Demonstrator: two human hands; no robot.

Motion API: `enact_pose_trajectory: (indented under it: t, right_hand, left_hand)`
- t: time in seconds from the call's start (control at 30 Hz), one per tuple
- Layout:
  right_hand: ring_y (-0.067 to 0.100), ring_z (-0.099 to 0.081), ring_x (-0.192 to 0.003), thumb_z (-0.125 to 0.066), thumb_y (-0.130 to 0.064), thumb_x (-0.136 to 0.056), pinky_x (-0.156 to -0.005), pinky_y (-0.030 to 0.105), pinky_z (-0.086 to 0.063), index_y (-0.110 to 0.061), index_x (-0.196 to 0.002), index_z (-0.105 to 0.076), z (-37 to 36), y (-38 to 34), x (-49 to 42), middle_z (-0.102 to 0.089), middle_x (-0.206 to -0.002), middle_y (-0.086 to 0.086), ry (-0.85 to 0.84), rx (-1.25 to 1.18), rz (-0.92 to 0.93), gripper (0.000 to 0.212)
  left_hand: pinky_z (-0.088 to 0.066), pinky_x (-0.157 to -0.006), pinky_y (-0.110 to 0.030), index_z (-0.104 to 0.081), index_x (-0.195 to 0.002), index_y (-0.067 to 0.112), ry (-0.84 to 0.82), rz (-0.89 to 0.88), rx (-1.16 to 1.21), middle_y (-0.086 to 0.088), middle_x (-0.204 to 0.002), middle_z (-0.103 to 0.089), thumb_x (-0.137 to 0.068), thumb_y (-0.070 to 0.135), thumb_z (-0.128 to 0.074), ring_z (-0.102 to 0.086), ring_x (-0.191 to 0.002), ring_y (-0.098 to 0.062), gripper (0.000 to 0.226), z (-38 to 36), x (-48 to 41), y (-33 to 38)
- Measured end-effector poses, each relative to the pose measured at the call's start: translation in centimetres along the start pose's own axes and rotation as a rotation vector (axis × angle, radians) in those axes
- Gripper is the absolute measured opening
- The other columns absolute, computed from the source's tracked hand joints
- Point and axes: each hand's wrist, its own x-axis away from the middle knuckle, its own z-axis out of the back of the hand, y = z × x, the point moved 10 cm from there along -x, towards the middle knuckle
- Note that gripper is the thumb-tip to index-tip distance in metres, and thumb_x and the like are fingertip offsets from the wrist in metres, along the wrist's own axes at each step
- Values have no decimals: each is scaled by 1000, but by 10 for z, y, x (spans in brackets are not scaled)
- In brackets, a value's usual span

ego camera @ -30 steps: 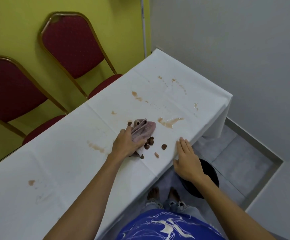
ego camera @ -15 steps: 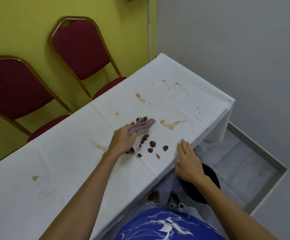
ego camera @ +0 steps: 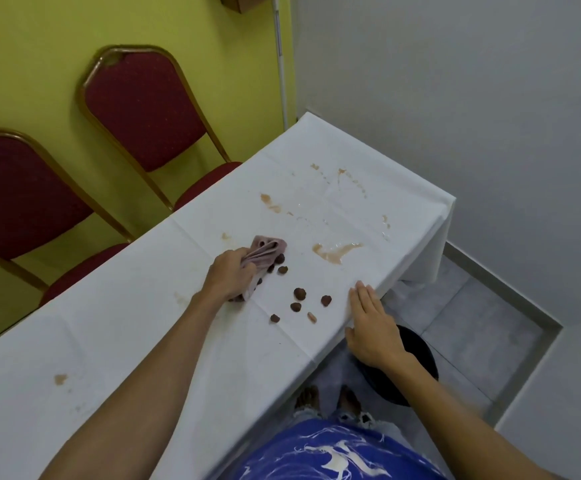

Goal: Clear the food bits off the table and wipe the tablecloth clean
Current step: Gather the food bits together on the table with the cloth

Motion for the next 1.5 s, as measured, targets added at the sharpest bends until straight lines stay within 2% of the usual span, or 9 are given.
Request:
enact_pose_trajectory:
  t: [0.13, 0.27, 0.5, 0.6, 0.7, 0.9, 1.17, 1.3, 1.5]
  right_hand:
    - [24, 11, -156, -51, -33, -99, -118, 48, -34, -8, -160, 2, -2, 0, 1, 14, -168, 6, 1, 3, -10, 84]
    - [25, 11, -156, -51, -33, -99, -118, 48, -34, -7, -160, 2, -2, -2, 1, 14, -168, 7, 9, 12, -15, 84]
    - [25, 14, -155, -51, -33, -99, -119, 48, -34, -6, -159, 4, -3, -4, 1, 16, -168, 8, 9, 13, -33, 86]
    - [27, 12, -156, -52, -33, -98, -118, 48, -36, -5, -159, 2, -3, -5, 2, 15, -168, 9, 15, 6, -36, 87]
    - [26, 13, -155, -51, -32, -99, -118, 47, -35, -5, -159, 3, -3, -5, 3, 16, -168, 9, 11, 8, -41, 86]
    - [26, 13, -155, -50, -32, -99, -119, 48, -34, -6, -159, 4, -2, -6, 3, 16, -168, 9, -4, 3, -59, 85]
    - [27, 5, -156, -47, -36, -101, -124, 56, -9, -12, -159, -4, 3, -13, 7, 3, -169, 8, -13, -17, -64, 76]
    - [25, 4, -156, -46, -38, -101, -123, 54, 0, -20, -160, 0, -2, -41, 20, 1, -169, 5, -28, -8, 3, 77]
    - [26, -39, -138, -55, -30, -95, -115, 46, -25, -21, -151, -35, -2, -76, 35, -44, -147, 5, 128, -47, 131, 60]
  left_hand:
    - [-43, -64, -21, -68, -116, 26, -171, -70, 130, 4, -99, -71, -95, 20, -50, -62, -88, -17, 29, -29, 24, 18]
    - [-41, -63, -18, -67, -110, 24, -42, -66, 195, 5, -97, -69, -95, 18, -48, -60, -84, -12, 25, -11, 14, 23]
    - [-52, -74, -36, -65, -105, 18, -103, -98, 22, -3, -92, -67, -91, 19, -45, -61, -87, -26, 24, -21, 9, 31]
    - [-45, -65, -30, -65, -101, 19, -180, -143, 5, 1, -88, -66, -92, 20, -46, -61, -82, -23, 21, -40, 21, 39]
    - [-40, -60, -21, -63, -100, 23, -194, -65, 183, 10, -84, -63, -96, 19, -45, -58, -77, -10, 19, -50, 39, 30]
    - [-37, -56, -27, -53, -89, 9, -4, 144, 394, 1, -77, -56, -98, 21, -42, -50, -68, -16, 18, -41, 56, -8]
    - [-48, -92, -45, -55, -124, 16, 108, 64, 158, -6, -116, -60, -100, 42, -38, -54, -108, -26, 39, -47, 62, -14]
    - [-46, -93, -41, -49, -135, 19, 131, 18, 6, -5, -121, -54, -89, 62, -57, -50, -113, -25, 64, -59, 69, -14]
    - [-46, -95, -43, -57, -130, 18, 180, 11, 141, -4, -116, -63, -98, 39, -52, -56, -111, -25, 39, -51, 68, -12]
